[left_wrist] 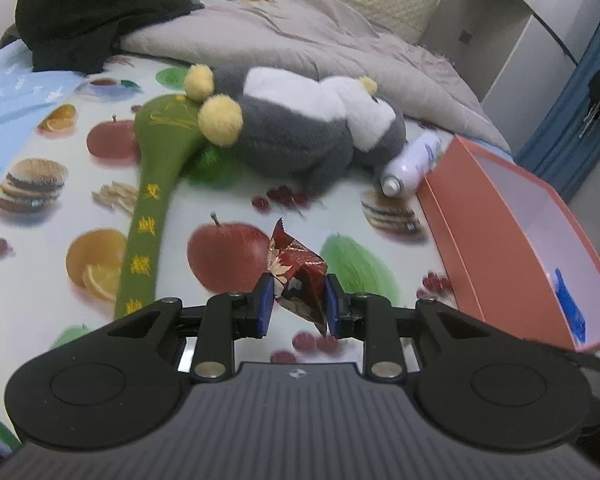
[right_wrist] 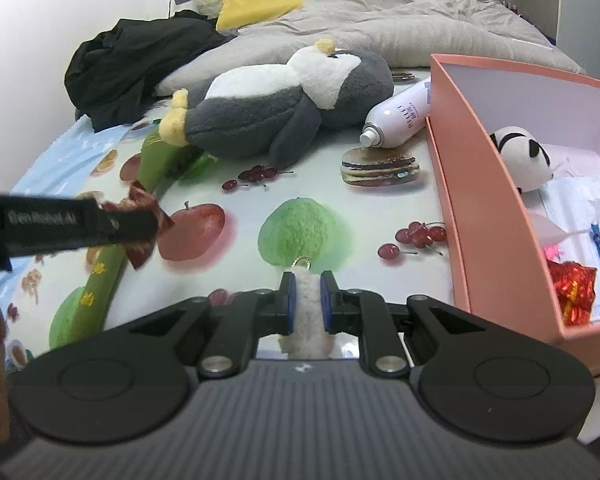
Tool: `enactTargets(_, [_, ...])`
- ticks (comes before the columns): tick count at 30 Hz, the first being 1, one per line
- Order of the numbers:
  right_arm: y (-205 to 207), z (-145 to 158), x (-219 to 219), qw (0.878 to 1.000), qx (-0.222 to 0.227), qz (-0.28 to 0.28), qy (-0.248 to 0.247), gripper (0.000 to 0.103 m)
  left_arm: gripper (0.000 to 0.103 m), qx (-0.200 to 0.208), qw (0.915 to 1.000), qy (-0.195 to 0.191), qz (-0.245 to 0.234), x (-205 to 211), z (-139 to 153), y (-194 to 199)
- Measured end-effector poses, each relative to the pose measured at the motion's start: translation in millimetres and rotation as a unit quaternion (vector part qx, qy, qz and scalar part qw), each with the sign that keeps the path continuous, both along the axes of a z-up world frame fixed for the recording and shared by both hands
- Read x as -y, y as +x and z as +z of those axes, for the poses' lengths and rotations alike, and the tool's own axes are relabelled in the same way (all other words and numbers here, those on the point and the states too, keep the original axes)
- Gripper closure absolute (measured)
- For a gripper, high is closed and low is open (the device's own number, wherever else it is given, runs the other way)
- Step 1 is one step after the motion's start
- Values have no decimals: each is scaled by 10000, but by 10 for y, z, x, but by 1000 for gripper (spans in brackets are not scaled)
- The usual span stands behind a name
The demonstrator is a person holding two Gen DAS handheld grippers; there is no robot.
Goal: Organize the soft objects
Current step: 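Lift the keychain and wrapper with both tools and carry them over the pink box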
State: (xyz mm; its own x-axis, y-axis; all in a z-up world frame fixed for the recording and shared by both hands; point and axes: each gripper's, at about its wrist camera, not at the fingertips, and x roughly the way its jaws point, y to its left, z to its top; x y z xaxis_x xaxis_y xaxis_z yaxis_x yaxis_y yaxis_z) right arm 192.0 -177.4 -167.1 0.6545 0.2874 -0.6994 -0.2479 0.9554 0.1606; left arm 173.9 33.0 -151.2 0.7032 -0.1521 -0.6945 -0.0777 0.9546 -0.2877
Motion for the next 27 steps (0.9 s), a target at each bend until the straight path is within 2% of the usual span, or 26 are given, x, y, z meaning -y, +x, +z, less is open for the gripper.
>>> enactTargets(5, [-108, 70, 53, 10000, 60, -6, 42, 86, 72, -98, 9998, 31, -156, 131, -36, -95])
enactTargets(9, [-150, 209, 116, 9997, 178, -68, 135, 86, 72, -42, 9995, 84, -301, 217, 52, -113])
enactTargets(20, [-150, 837, 449, 9956, 789, -463, 183, 86, 72, 380, 9955, 65, -869, 520, 623, 102])
enactTargets(27, [-181, 1242, 699, 9897, 1236, -720, 105, 86, 72, 785, 9892, 134, -1230, 827, 1075, 238])
